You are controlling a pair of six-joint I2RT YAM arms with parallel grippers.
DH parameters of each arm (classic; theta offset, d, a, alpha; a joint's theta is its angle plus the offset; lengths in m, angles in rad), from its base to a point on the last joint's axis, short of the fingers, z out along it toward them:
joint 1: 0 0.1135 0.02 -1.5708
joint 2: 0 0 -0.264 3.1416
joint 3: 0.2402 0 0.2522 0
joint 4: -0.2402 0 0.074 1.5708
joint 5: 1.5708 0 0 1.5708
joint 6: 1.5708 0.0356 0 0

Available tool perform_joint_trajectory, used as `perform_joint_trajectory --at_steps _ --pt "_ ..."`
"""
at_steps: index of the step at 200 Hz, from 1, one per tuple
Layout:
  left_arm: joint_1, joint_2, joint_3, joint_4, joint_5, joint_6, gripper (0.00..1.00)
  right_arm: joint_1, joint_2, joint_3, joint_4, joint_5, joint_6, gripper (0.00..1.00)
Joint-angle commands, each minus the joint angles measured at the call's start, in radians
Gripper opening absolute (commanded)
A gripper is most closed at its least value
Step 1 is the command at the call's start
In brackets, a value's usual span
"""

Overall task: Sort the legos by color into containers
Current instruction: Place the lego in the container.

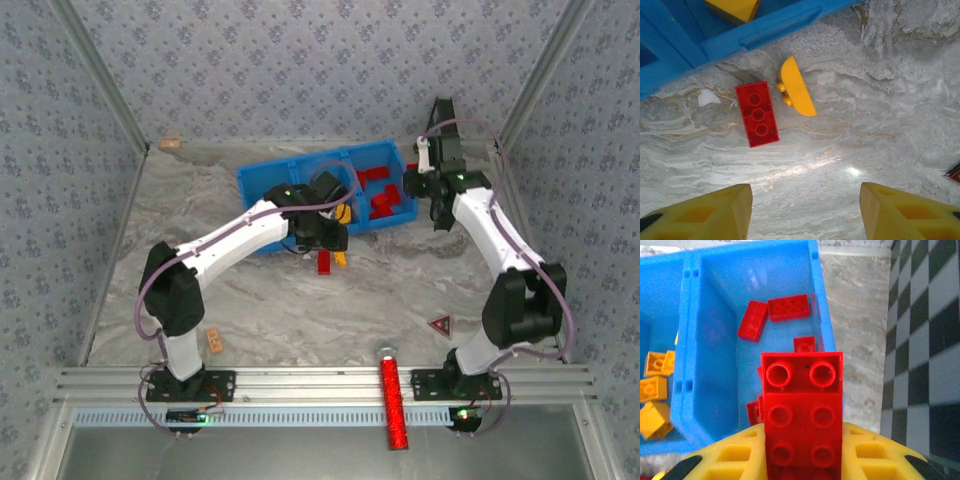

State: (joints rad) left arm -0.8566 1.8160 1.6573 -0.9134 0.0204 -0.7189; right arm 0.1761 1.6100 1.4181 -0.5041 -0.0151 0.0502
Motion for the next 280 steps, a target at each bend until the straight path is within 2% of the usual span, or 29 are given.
perform_joint_trajectory --at_steps 1,88,148,184,217,280 --pt "-0.023 0.009 -0.028 0.032 -0.071 -0.120 0.60 -0.002 0.093 0.098 -0.004 -0.015 -0.068 0.21" --pt "-0.055 0.131 0.010 0.084 -0.078 -0.213 0.62 0.033 0.425 0.382 -0.024 -0.018 -0.198 0.23" --pt "-0.062 0.201 0.016 0.122 -0.078 -0.240 0.62 0.034 0.551 0.467 -0.010 -0.051 -0.252 0.25" --pt "-0.072 0.232 0.029 0.096 -0.149 -0.228 0.62 0.034 0.613 0.505 -0.025 -0.057 -0.258 0.28" --pt "-0.074 0.259 0.035 0.115 -0.152 -0.228 0.62 0.031 0.639 0.514 -0.020 -0.049 -0.260 0.29" --pt "-0.075 0.330 0.082 0.122 -0.141 -0.235 0.62 0.033 0.653 0.518 -0.033 -0.053 -0.264 0.44"
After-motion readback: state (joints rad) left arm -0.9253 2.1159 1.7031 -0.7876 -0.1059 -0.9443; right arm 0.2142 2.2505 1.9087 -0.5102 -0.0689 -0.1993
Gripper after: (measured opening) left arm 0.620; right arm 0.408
